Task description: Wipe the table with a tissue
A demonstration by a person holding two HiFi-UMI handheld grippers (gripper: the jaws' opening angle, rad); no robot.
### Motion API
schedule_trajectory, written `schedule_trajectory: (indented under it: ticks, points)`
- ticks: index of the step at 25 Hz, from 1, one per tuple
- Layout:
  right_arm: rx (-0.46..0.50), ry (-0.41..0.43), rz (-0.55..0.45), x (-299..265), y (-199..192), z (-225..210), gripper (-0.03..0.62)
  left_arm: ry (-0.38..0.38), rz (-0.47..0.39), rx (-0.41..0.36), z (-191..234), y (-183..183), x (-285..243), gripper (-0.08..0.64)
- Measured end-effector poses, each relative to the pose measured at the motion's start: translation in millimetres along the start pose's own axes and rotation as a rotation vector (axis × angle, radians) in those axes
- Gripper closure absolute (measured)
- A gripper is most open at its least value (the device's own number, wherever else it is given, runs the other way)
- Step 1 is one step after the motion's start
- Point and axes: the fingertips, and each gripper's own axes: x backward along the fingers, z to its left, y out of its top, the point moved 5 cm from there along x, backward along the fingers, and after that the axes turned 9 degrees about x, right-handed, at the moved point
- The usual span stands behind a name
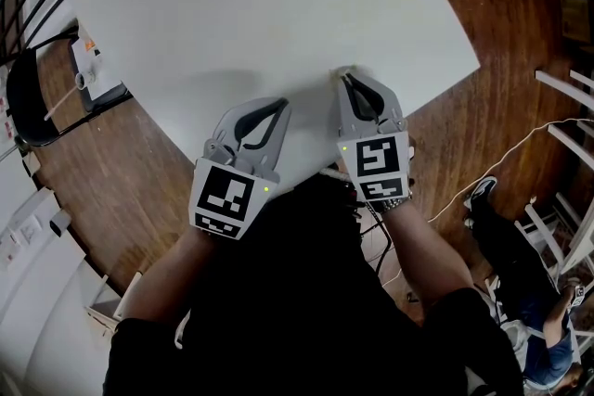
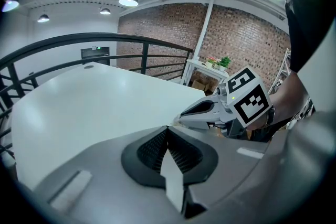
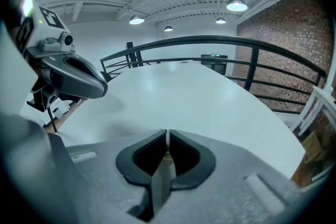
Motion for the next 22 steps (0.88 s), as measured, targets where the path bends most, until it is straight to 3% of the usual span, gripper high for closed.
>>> schedule_trajectory:
  ticks: [22]
  points:
    - [-0.052, -0.068, 0.000, -6.1, 4.1, -29.3, 0.584, -0.004, 0.006, -0.005, 7.4, 7.3, -3.0, 0.548]
